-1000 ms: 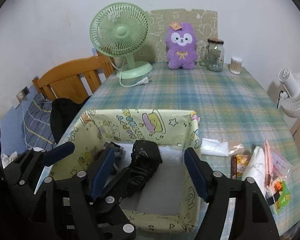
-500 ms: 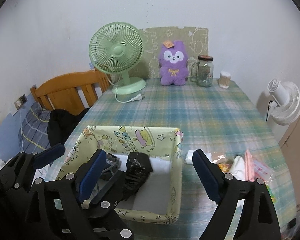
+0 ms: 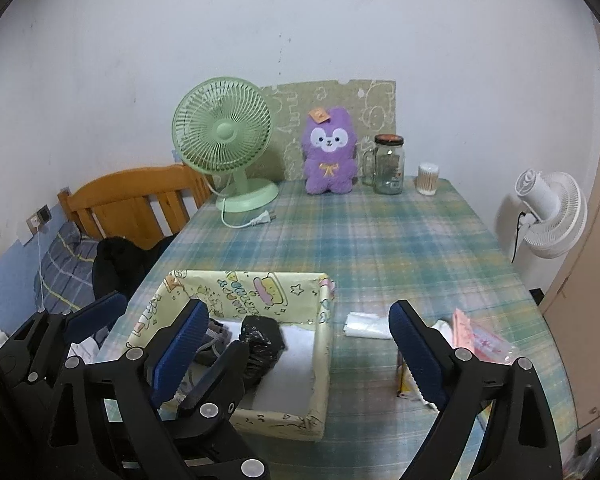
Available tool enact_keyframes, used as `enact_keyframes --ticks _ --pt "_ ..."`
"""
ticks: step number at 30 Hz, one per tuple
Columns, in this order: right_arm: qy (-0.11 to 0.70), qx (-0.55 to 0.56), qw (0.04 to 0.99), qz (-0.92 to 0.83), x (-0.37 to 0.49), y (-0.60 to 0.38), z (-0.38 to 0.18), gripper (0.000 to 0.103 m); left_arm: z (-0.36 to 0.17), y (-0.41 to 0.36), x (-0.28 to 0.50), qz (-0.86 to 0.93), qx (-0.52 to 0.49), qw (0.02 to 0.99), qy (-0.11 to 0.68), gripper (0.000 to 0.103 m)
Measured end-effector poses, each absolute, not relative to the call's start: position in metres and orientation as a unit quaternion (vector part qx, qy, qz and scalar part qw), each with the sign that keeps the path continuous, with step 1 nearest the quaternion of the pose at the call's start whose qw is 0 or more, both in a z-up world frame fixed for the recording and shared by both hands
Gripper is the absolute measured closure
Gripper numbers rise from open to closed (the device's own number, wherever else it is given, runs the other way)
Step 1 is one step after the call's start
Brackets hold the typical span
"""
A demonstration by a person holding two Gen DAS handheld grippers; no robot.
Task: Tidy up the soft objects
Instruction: 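Withdraw both tools from the box and move toward the remaining pile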
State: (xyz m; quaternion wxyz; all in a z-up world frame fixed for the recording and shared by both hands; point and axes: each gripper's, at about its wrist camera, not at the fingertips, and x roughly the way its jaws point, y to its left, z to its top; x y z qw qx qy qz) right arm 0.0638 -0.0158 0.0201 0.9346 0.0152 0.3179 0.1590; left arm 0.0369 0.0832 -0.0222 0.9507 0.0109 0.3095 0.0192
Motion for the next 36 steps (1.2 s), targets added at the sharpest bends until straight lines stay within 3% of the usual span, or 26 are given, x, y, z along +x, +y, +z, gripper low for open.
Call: enact_keyframes --ticks 36 --pt "0.271 0.019 0.958 0.087 0.025 -0.121 0.033 0.000 -0.010 -0.024 0.008 -0.036 0.028 0.961 0.271 0.000"
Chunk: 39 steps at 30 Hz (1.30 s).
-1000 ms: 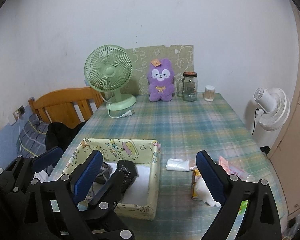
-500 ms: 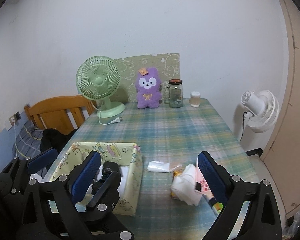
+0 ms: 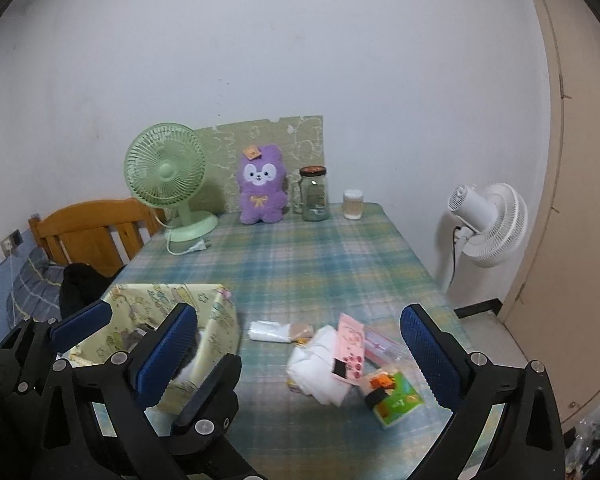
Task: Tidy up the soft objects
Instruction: 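Withdraw both tools from the box and move toward the remaining pile, then grasp the green tissue pack with the right tool while the left tool reaches the white cloth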
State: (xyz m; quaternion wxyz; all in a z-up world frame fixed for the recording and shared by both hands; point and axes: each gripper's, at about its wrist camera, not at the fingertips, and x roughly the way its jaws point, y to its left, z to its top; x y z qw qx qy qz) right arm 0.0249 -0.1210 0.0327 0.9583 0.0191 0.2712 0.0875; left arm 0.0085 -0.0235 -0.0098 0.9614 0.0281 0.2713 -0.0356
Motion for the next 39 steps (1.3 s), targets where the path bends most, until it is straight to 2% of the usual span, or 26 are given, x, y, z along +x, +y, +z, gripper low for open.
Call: enact_keyframes --ticks 14,39 --pt "0.278 0.031 0.959 0.052 0.024 -0.161 0.000 0.000 -0.039 -0.061 0.015 -0.074 0.034 0.958 0.275 0.000" --pt "0.355 0.044 0.934 0.020 0.057 -0.195 -0.080 0.000 -0.113 -0.095 0.059 -0.064 0.058 0.928 0.362 0.000"
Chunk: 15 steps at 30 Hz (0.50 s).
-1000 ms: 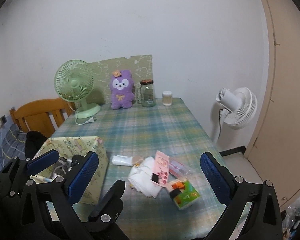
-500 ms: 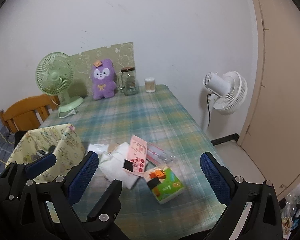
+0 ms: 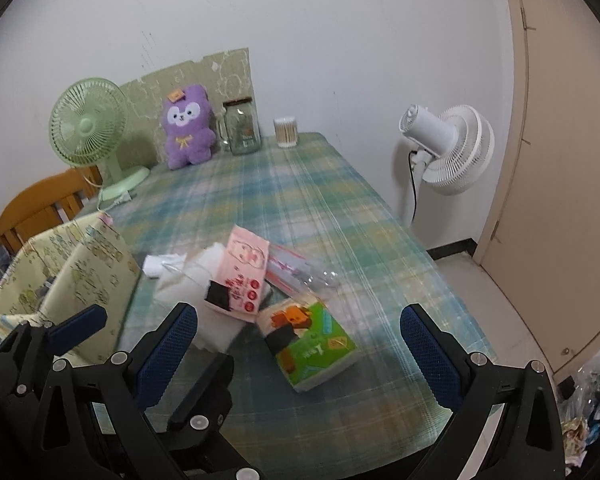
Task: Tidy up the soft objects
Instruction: 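Grasp the green tissue pack with the right tool while the left tool reaches the white cloth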
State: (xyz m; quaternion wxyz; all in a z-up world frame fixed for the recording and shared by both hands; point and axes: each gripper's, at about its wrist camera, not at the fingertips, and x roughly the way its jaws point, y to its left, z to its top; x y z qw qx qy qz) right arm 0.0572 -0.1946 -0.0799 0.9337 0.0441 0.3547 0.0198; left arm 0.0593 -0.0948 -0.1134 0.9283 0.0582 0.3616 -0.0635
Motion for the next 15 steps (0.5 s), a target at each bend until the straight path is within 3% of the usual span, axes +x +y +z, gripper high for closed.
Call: enact_keyframes --ticks 15 --pt "0.405 0.042 0.913 0.026 0.082 -0.198 -0.121 0.004 -0.152 -0.104 0.078 -0.042 0.085 0.908 0.409 0.000"
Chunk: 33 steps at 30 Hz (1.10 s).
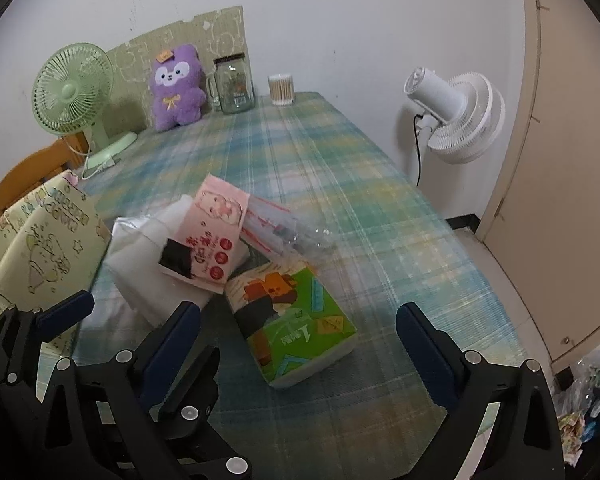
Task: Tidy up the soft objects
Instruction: 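Grasp the green tissue pack with the right tool while the left tool reaches the white cloth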
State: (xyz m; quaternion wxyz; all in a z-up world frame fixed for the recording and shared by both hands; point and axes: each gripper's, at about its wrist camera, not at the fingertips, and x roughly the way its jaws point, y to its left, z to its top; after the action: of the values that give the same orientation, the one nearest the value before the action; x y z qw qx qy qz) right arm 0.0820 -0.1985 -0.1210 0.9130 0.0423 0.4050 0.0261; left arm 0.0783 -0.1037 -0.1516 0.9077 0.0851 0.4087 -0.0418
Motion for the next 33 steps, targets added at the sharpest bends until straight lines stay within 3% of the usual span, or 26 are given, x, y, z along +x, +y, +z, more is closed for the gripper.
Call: enact_keyframes --ticks 8,13,33 --pt "0.419 0.047 0.906 0.026 0.090 -0.201 -0.135 0.014 -0.160 -0.109 0.084 -0.039 0.105 0.900 0.421 0.000" --pt "0.433 0.064 0.898 0.041 0.094 -0.203 -0.137 0.037 -0.158 -0.109 0.086 -0.030 0.111 0.902 0.417 0.000" --pt "0.410 0.077 0.908 0.040 0.090 -0.206 -0.112 0.040 -0.143 -0.103 0.098 0.000 0.111 0.915 0.388 0.000"
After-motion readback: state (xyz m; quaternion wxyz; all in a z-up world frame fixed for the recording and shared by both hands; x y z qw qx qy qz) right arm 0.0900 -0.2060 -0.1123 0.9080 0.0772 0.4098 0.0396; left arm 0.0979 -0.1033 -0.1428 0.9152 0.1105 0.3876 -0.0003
